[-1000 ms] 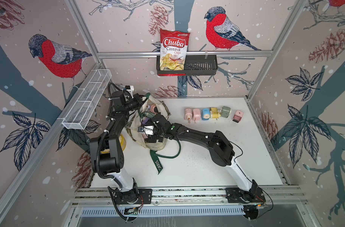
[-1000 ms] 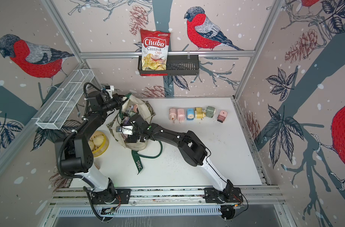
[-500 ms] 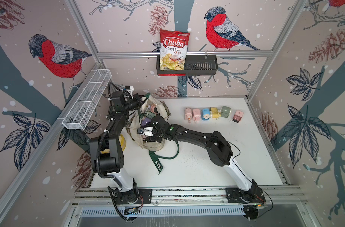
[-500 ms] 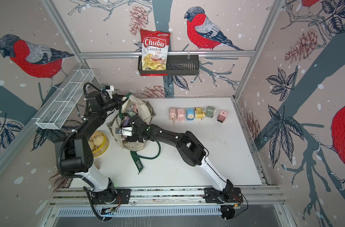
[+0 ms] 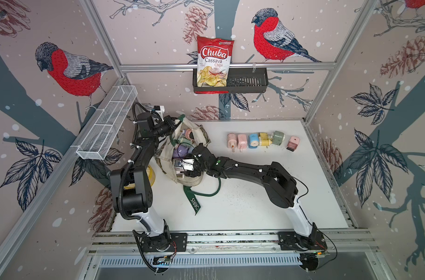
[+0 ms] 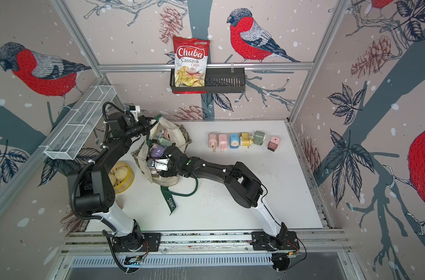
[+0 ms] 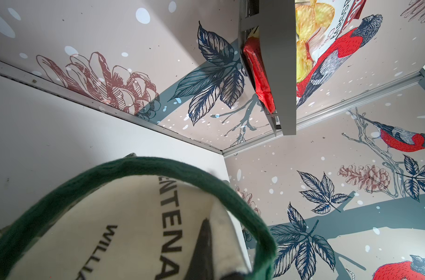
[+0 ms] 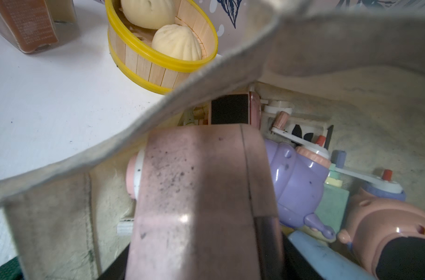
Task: Take out the pencil sharpeners from the tote bags
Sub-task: Pick up the pencil sharpener from the canvas bag.
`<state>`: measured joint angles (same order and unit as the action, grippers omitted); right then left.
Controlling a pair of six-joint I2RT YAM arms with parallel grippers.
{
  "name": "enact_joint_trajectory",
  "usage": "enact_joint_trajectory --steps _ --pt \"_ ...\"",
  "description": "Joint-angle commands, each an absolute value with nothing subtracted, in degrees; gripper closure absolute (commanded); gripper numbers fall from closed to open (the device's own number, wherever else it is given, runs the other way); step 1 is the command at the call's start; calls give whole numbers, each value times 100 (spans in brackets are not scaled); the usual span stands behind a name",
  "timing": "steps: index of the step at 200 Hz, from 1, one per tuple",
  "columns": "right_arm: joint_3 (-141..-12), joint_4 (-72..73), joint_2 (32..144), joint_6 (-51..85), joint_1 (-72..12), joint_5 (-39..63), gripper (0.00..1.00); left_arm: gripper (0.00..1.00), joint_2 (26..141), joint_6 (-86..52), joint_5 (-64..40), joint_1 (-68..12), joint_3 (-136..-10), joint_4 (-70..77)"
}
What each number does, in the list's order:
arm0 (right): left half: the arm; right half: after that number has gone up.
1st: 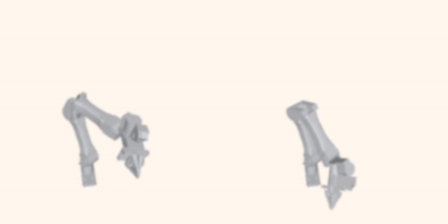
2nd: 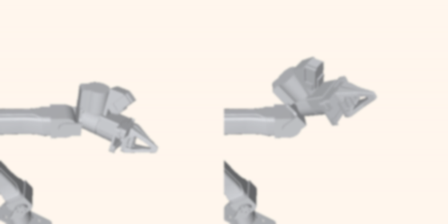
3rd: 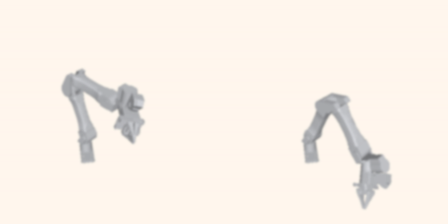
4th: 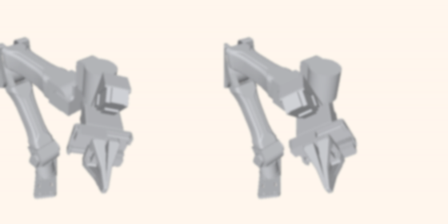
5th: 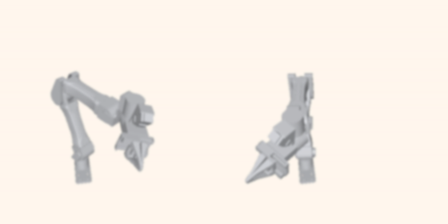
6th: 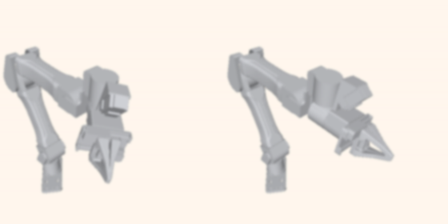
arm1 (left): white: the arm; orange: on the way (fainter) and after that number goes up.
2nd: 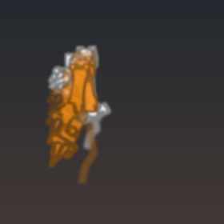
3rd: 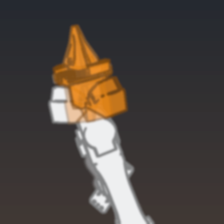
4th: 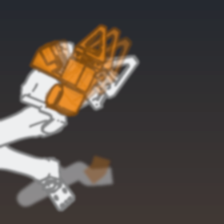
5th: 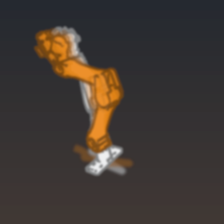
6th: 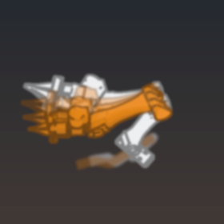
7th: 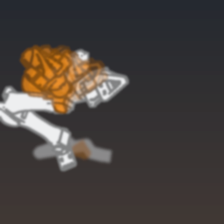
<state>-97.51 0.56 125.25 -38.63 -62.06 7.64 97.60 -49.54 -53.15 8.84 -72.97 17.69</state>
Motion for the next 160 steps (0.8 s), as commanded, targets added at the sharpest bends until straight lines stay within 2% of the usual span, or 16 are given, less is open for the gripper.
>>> enact_joint_trajectory --steps 1,83,160 --pt "-9611 545 12326 -3451 -6198 738 41 100 9710 -5027 -5477 923 -7338 2609" --pt "-8737 950 11569 -2662 -6174 847 43 100 9712 -5045 -5460 940 -7338 2575" --pt "-7815 1283 10270 -2035 -6068 1013 44 100 9720 -5032 -5452 940 -7337 2553"
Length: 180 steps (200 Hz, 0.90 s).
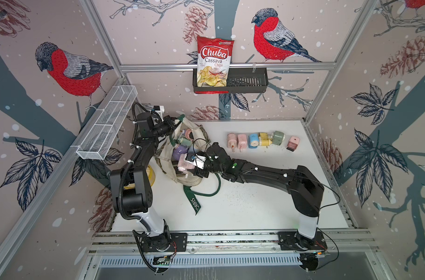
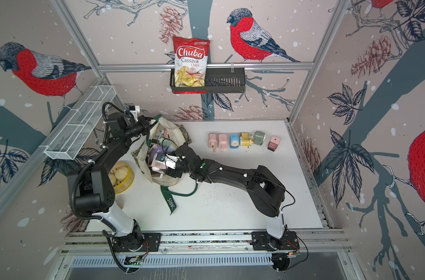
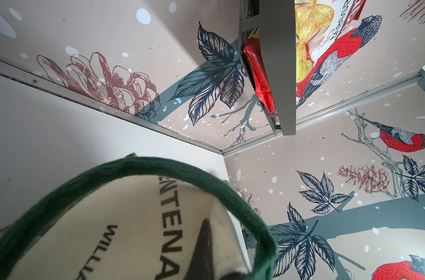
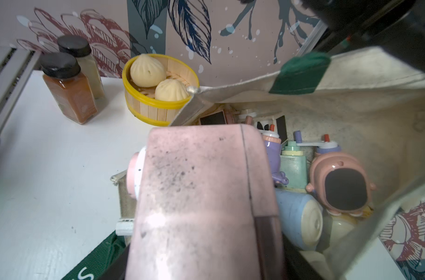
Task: Take out the pencil sharpeners from the tote bags
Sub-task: Pick up the pencil sharpener from the canvas bag, then place the pencil sharpener at the center of the board.
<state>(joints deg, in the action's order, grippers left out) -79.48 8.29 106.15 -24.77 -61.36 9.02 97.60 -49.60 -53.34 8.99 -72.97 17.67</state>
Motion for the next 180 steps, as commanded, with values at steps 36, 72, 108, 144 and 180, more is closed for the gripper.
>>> enact_joint_trajectory --steps 36,72,108,144,180 --pt "-7328 1368 9583 -1434 -5738 880 46 100 9712 -5027 -5449 940 -7338 2542" --pt "-6572 1666 9018 -553 -5234 421 46 100 9722 -5054 -5454 940 -7331 2569" --pt "-6148 1434 8997 396 -5142 -790 46 100 9724 -5054 -5443 940 -7322 2569" --pt "-5854 1236 9185 1336 -4968 -1223 47 100 9745 -5054 -5436 940 -7316 2556" --pt "-5972 846 9661 1936 -4922 -1446 48 100 9766 -5054 -5435 938 -7317 2549"
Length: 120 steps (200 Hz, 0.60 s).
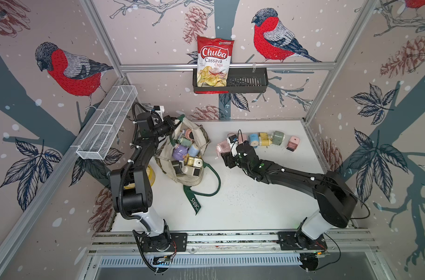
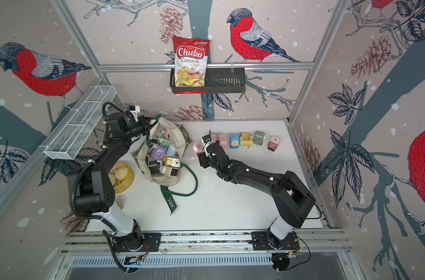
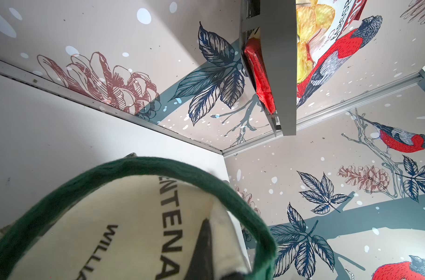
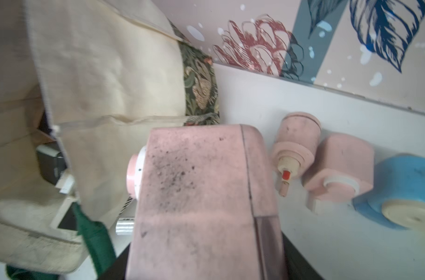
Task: Take out the pencil sharpeners from the tote bags
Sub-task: Place the pencil sharpener at the center of the board.
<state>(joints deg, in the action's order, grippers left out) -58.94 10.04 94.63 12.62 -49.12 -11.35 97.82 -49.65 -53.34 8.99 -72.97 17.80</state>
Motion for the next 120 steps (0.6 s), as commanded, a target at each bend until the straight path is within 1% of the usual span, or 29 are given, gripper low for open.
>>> enact_joint_trajectory --steps 1,63,120 --pt "-5974 840 9678 1948 -4917 -1452 48 100 9765 -5054 -5433 939 -7315 2553" --pt "-6305 606 10624 2861 -4930 -2081 49 100 9747 -5027 -5437 945 -7338 2523" --pt "-6405 633 11092 3200 -4888 -2633 47 100 9730 -5026 -5436 942 -7346 2505"
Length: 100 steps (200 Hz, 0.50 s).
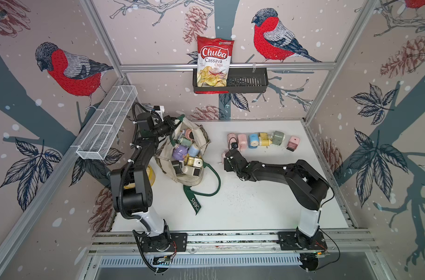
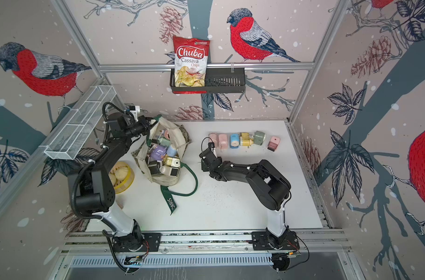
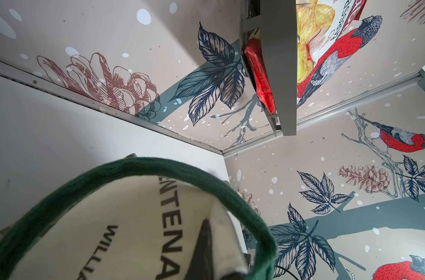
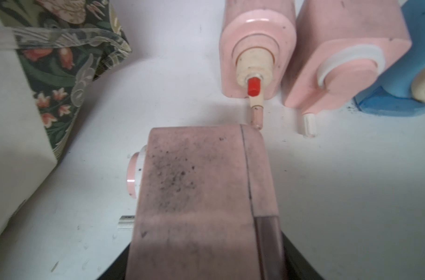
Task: Take out the pencil sharpeners from the tote bags
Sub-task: Place the pencil sharpener at the center of the board.
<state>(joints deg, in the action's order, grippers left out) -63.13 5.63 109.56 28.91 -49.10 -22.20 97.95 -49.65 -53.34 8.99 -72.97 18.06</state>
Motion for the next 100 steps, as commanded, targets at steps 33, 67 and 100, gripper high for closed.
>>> enact_joint_trajectory --steps 33,67,100 --pt "-6539 516 11343 3383 -4797 -2786 47 100 9729 -5019 -5436 949 -7347 2506" --pt "-6655 459 11484 3548 -4747 -2896 47 100 9729 -5021 -5436 949 -7345 2504" --pt "-6864 355 11734 3532 -4702 -2757 42 100 9728 -5010 -5430 949 -7347 2490"
